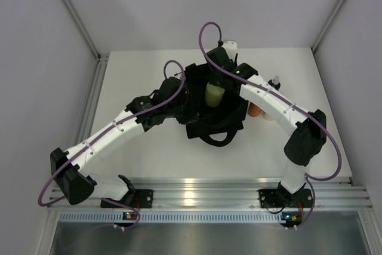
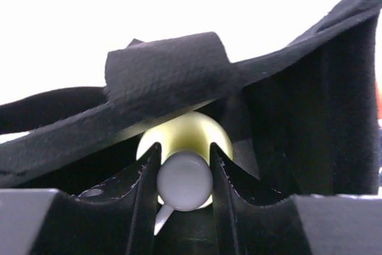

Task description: Take the personal care products out of the canvas bag

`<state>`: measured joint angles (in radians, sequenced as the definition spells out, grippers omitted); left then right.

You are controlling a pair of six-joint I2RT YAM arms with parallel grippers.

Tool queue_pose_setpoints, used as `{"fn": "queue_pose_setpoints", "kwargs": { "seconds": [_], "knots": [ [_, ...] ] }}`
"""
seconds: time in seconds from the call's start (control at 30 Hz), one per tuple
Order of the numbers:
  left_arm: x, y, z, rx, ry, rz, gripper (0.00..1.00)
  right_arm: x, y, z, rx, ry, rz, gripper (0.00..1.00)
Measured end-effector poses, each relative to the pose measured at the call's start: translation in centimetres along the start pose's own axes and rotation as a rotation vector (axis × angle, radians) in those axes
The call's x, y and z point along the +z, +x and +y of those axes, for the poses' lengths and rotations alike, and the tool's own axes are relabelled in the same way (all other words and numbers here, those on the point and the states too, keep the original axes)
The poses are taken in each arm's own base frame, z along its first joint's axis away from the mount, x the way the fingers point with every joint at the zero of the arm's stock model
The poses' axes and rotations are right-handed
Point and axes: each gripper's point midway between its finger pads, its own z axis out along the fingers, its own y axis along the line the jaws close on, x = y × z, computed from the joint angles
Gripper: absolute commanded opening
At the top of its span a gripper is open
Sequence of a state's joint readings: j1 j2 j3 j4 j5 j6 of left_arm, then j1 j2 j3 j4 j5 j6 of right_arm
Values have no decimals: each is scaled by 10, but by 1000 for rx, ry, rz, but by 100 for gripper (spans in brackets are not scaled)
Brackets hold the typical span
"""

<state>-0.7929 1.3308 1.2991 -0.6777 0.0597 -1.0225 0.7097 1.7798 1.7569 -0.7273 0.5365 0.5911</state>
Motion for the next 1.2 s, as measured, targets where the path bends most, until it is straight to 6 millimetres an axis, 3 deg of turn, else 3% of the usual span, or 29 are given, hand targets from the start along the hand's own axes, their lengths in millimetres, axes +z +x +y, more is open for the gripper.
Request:
{"fn": "queue_pose_setpoints", "kwargs": {
  "seconds": [0.27,0.53,1.2],
  "knots": [
    [0,0,0,0,0,0,0,-8,-1,7,-106,-42,4,0],
    [0,0,0,-1,-1,0,0,-26,-14,12,-192,-98,-22,0],
    [0,-1,1,-1,-3,-4,0,-103,-57,37,-373,-325,-119,0]
  ]
}}
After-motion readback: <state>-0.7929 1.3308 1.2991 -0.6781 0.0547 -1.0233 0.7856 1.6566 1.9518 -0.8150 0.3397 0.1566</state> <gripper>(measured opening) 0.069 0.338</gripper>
